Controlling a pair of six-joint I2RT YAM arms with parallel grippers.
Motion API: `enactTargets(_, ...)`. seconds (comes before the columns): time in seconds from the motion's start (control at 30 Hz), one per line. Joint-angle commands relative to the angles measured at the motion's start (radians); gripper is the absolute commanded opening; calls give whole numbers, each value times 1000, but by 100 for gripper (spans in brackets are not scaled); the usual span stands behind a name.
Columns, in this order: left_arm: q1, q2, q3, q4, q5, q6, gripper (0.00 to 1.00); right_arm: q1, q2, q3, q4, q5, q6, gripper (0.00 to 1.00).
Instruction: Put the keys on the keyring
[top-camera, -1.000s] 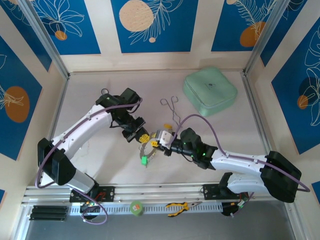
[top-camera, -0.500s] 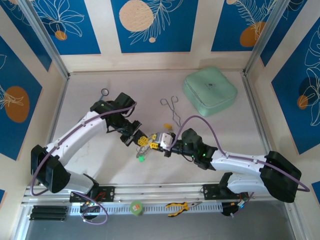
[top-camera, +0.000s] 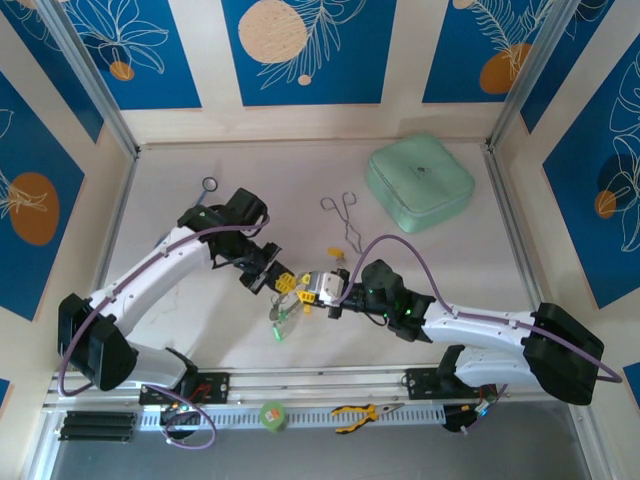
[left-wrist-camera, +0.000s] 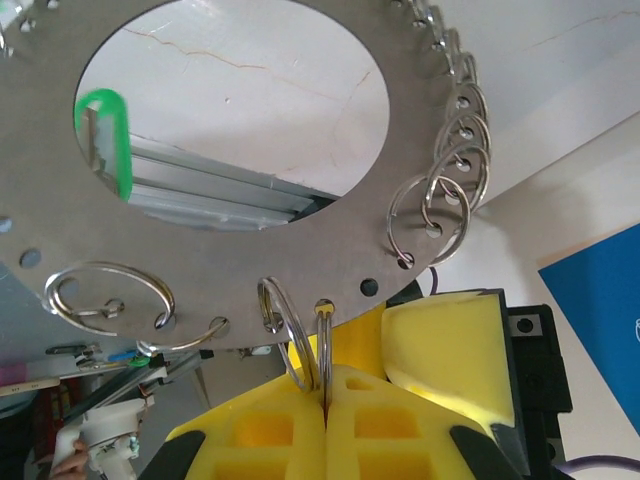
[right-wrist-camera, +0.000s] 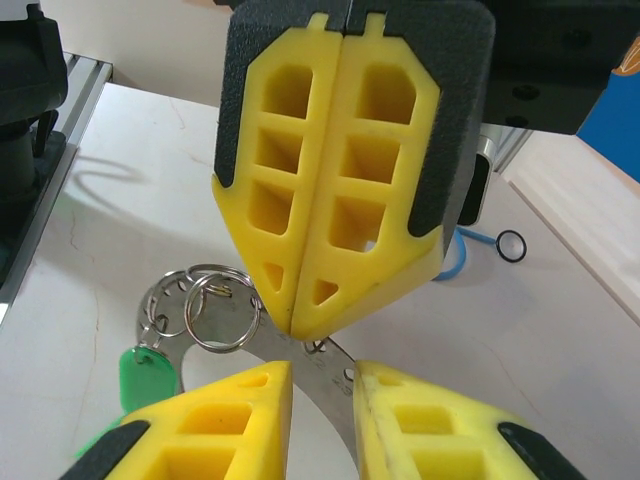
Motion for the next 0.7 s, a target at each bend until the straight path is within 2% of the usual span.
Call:
enactTargets(0.0,13,-26,-3,9,34,-16,0,9,5,3,34,4,-7,23)
enactTargets(0.67,14,-30,-12,26,37,-27,0,11,79,39,119,-13,11,21)
